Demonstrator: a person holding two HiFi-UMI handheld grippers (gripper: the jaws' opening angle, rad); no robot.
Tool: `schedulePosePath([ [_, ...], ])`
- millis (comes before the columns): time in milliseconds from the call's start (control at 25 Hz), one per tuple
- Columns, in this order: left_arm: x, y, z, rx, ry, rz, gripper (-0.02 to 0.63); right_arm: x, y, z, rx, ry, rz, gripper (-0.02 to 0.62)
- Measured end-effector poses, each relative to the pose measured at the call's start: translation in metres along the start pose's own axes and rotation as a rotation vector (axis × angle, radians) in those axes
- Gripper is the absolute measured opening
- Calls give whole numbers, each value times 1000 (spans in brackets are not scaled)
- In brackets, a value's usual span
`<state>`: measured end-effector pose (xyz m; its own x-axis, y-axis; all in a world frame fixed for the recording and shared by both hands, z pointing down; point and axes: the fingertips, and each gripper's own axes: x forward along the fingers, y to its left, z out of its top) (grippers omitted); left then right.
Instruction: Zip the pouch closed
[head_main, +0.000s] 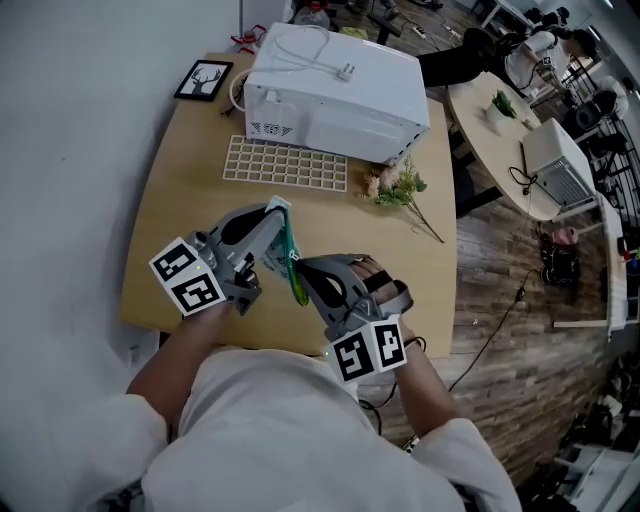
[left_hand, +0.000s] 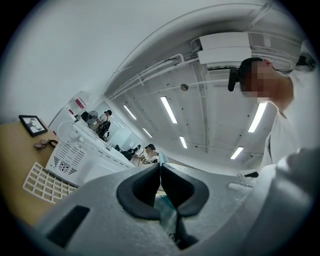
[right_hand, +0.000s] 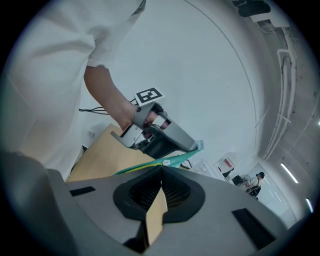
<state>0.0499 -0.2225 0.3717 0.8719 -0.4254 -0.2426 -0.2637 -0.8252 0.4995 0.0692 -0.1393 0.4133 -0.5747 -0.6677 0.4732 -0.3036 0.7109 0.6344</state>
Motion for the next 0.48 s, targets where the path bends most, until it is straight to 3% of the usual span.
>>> schedulePosePath([
  [480,-2,5,14,50,-2,6,17,-8,-3,-14,84,23,-32,3],
])
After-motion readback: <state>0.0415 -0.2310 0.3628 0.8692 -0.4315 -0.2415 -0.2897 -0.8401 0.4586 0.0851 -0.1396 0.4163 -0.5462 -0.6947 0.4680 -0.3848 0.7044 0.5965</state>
